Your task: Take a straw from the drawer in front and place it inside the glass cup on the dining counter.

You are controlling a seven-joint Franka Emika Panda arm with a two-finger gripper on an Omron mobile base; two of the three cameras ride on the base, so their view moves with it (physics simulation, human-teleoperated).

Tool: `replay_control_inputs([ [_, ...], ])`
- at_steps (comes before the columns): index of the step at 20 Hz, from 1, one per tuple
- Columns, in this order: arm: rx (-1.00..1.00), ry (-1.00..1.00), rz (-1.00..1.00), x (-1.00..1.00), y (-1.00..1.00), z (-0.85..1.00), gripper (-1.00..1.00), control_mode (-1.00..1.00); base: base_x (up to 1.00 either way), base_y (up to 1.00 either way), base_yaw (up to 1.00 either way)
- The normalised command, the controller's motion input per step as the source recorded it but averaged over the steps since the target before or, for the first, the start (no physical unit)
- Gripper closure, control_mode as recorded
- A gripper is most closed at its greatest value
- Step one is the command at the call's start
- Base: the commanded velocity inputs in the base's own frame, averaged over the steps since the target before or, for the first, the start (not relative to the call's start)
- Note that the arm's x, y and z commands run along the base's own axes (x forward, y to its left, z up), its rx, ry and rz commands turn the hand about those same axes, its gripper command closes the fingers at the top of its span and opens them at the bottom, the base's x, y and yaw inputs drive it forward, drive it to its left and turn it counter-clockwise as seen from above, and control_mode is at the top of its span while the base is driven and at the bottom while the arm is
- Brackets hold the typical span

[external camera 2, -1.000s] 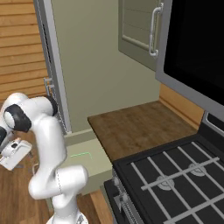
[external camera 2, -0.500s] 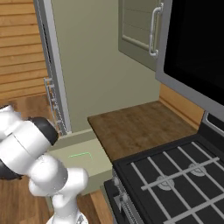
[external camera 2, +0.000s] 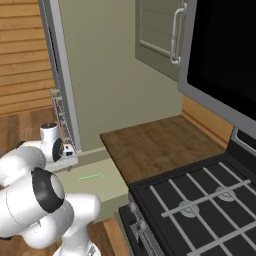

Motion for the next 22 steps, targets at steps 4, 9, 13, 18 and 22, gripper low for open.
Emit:
replay_control_inputs([
  [4, 0.11, 0.17, 0.00, 0.34, -0.07, -0.26, -1.00, -1.00, 0.00, 0.00, 0.00],
  [9, 0.03, 0.15, 0.00, 0.19, 0.06, -0.48, -1.00, -1.00, 0.00, 0.00, 0.00],
  [13, 0.00, 0.09, 0.00, 0.00, 0.30, -0.51, -1.00, -1.00, 0.00, 0.00, 0.00],
  [18, 0.00, 0.02, 0.00, -0.01, 0.35, -0.40, -1.00, -1.00, 0.00, 0.00, 0.00],
  [22, 0.00, 0.00, 0.00, -0.18, 0.45, -0.28, -1.00, -1.00, 0.00, 0.00, 0.00],
])
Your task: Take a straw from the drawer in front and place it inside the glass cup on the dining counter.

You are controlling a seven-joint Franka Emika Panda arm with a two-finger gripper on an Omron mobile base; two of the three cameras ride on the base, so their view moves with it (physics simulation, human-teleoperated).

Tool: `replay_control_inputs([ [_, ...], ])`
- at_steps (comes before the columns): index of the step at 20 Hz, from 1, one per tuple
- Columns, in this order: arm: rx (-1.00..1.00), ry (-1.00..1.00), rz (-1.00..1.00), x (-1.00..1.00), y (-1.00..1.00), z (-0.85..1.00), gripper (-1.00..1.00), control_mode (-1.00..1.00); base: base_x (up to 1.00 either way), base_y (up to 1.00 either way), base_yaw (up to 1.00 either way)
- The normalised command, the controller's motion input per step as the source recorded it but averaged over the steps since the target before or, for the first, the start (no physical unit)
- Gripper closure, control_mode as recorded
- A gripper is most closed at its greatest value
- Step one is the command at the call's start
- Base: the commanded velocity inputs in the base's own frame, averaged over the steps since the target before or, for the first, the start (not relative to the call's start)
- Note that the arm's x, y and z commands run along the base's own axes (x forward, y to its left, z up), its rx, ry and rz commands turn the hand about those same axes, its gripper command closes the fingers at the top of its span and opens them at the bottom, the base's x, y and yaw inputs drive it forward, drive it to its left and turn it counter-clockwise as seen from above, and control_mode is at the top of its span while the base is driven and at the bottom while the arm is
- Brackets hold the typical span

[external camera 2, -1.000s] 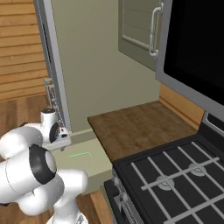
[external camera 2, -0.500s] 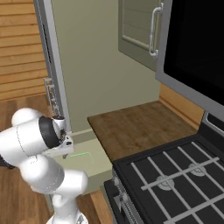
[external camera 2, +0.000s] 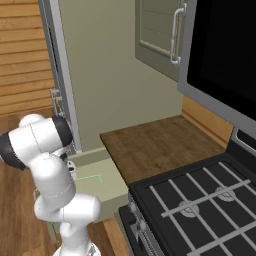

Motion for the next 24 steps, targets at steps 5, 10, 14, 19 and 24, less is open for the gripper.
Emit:
replay_control_inputs([
  [5, 0.00, 0.00, 0.00, -0.50, 0.55, -0.15, -1.00, -1.00, 0.00, 0.00, 0.00],
  [10, 0.00, -0.10, 0.00, -0.59, 0.13, 0.21, -1.00, -1.00, 0.00, 0.00, 0.00],
  [14, 0.00, -0.20, -0.05, -0.02, -0.71, 0.46, -1.00, -1.00, 0.00, 0.00, 0.00],
  [19, 0.00, -0.12, -0.02, 0.25, -0.81, 0.26, -1.00, -1.00, 0.00, 0.00, 0.00],
  [24, 0.00, -0.11, 0.00, 0.31, -0.40, 0.19, -1.00, -1.00, 0.00, 0.00, 0.00],
])
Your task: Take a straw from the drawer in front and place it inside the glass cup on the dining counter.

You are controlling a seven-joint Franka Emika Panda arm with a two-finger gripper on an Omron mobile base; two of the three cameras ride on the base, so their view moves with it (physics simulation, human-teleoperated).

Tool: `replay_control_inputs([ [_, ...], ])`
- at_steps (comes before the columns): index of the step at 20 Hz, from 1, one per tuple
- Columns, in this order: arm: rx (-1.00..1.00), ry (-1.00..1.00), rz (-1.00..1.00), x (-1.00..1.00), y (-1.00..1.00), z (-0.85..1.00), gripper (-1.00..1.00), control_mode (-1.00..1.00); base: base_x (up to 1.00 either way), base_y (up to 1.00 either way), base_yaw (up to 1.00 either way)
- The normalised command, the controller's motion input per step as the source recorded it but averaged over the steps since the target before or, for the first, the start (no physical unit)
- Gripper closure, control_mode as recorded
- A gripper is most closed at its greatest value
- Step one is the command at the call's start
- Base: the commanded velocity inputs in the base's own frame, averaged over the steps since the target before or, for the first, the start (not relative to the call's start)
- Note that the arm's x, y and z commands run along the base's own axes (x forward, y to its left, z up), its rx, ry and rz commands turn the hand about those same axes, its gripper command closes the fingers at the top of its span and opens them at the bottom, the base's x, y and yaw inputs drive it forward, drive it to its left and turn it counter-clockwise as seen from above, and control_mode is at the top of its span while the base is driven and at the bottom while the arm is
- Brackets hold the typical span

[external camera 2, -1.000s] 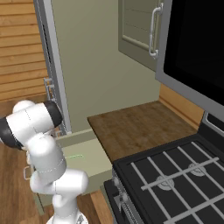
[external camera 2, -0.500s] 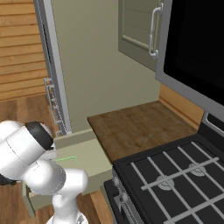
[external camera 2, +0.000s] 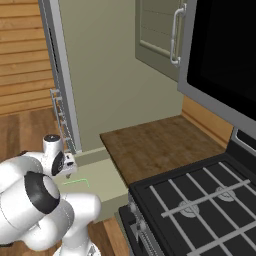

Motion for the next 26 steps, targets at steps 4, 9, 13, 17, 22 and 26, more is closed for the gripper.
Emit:
replay_control_inputs([
  [4, -0.01, -0.06, 0.00, 0.39, -0.27, 0.11, -1.00, -1.00, 0.00, 0.00, 0.00],
  [9, -0.05, -0.01, 0.00, 0.43, -0.25, -0.02, -1.00, -1.00, 0.00, 0.00, 0.00],
  [13, -0.07, 0.00, 0.00, 0.46, -0.23, -0.14, -1.00, -1.00, 0.00, 0.00, 0.00],
  [17, -0.07, 0.00, 0.00, 0.31, -0.18, -0.19, -1.00, -1.00, 0.00, 0.00, 0.00],
  [22, -0.05, 0.00, 0.00, 0.15, -0.11, -0.30, -1.00, -1.00, 0.00, 0.00, 0.00],
  [26, 0.00, 0.00, 0.01, 0.12, -0.11, -0.34, -1.00, -1.00, 0.00, 0.00, 0.00],
])
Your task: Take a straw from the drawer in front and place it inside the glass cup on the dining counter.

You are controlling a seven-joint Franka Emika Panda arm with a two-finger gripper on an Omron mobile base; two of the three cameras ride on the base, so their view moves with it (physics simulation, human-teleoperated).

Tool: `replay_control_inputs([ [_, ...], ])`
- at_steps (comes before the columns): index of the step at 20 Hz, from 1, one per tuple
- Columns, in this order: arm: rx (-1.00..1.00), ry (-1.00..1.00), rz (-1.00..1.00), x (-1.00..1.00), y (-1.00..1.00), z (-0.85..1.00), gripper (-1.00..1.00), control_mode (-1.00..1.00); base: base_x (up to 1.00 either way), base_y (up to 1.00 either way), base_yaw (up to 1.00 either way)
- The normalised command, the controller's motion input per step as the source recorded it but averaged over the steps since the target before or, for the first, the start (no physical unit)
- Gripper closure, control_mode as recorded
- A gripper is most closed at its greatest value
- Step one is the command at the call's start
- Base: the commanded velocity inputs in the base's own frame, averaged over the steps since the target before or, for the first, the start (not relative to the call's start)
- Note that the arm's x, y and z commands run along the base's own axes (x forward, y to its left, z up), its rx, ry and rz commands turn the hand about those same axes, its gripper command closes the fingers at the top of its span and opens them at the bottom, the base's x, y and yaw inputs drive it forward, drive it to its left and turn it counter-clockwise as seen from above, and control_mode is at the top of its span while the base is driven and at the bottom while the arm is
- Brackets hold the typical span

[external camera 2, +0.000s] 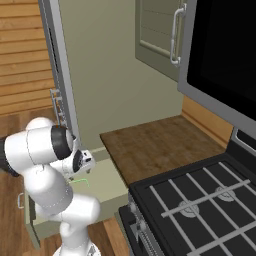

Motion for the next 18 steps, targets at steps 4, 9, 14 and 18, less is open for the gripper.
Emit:
replay_control_inputs([
  [4, 0.00, 0.00, 0.06, 0.36, -0.12, -0.33, -1.00, -1.00, 0.00, 0.00, 0.00],
  [9, 0.00, 0.00, 0.08, 0.36, 0.00, -0.35, -1.00, -1.00, 0.00, 0.00, 0.00],
  [14, 0.00, 0.01, 0.09, 0.24, 0.00, -0.27, -1.00, -1.00, 0.00, 0.00, 0.00],
  [18, 0.00, 0.02, 0.07, 0.26, 0.00, -0.27, -1.00, -1.00, 0.00, 0.00, 0.00],
])
